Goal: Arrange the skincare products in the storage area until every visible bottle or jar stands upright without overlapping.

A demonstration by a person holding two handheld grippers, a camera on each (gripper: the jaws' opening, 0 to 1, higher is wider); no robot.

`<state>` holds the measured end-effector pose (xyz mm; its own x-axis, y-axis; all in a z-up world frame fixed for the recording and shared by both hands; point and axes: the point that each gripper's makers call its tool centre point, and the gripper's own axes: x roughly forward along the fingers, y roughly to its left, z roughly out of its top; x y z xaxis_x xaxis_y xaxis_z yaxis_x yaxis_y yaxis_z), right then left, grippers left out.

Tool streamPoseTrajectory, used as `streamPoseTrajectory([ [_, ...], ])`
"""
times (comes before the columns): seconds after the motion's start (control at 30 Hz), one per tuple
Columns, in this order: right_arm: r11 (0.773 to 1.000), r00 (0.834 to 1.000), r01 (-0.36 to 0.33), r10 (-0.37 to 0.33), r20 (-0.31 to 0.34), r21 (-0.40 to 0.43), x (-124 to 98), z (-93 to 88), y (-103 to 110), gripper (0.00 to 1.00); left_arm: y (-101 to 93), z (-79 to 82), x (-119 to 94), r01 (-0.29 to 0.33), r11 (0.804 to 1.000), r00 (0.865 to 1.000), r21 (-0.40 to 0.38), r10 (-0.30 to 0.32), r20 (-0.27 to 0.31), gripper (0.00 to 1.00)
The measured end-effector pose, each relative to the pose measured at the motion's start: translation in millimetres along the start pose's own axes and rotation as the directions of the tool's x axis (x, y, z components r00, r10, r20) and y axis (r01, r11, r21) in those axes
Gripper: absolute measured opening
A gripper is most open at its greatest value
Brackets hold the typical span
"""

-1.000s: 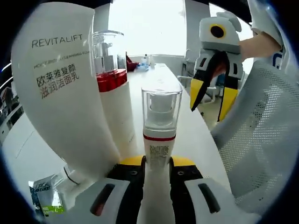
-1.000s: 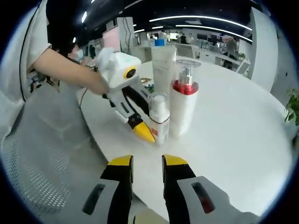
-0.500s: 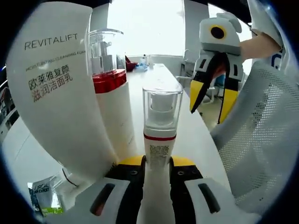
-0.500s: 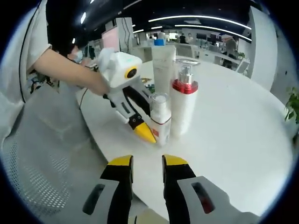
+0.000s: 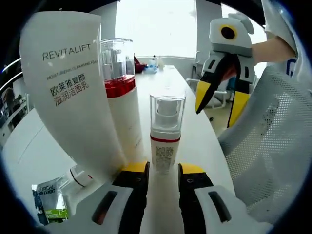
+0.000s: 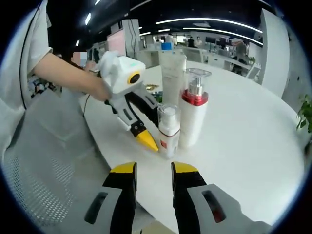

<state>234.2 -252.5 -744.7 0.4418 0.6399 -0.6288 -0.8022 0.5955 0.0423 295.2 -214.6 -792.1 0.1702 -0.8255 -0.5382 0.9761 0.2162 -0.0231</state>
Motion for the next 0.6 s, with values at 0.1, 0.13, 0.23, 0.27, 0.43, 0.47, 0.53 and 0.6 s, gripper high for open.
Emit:
streamPoseTrajectory([
  [0.1,1.0,1.0,0.006,-0.006,0.003,0.001,1.1,2.8,0.7,0.31,0.5,3.2,-6.0,-0.014,1.0,1.0,-0.007,0.014,0.005,0.26],
  [0.13,1.0,1.0,0.008,-0.008,0.004,0.002,1.8,3.9,1.6,0.32,0.8,3.7,-8.0,-0.019,1.0,1.0,-0.008,0.019,0.005,0.26],
  [0.23,1.0,1.0,0.011,-0.011,0.006,0.002,2.6,6.8,4.4,0.34,4.6,-0.9,-15.5,-0.039,0.999,0.999,-0.02,0.039,0.01,0.26],
  [0.27,1.0,1.0,0.013,-0.013,0.009,0.001,2.6,8.4,5.5,0.35,4.3,-0.9,-17.9,-0.044,0.999,0.999,-0.024,0.044,0.012,0.27],
  [0.43,1.0,0.999,0.026,-0.026,0.027,0.01,3.0,17.0,9.9,0.43,2.8,-4.4,-34.2,-0.073,0.996,0.997,-0.044,0.074,0.01,0.29],
  [0.47,1.0,0.999,0.028,-0.029,0.029,0.01,3.1,18.4,10.6,0.45,2.8,-5.1,-37.1,-0.079,0.996,0.997,-0.048,0.079,0.01,0.3],
  [0.53,0.999,0.999,0.039,-0.039,0.032,0.009,4.0,19.6,8.5,0.48,2.3,-4.7,-44.8,-0.095,0.993,0.995,-0.063,0.096,0.016,0.32],
  [0.6,0.999,0.998,0.049,-0.05,0.036,0.012,2.9,22.7,6.9,0.51,1.5,-2.8,-51.7,-0.111,0.991,0.993,-0.075,0.113,0.022,0.35],
])
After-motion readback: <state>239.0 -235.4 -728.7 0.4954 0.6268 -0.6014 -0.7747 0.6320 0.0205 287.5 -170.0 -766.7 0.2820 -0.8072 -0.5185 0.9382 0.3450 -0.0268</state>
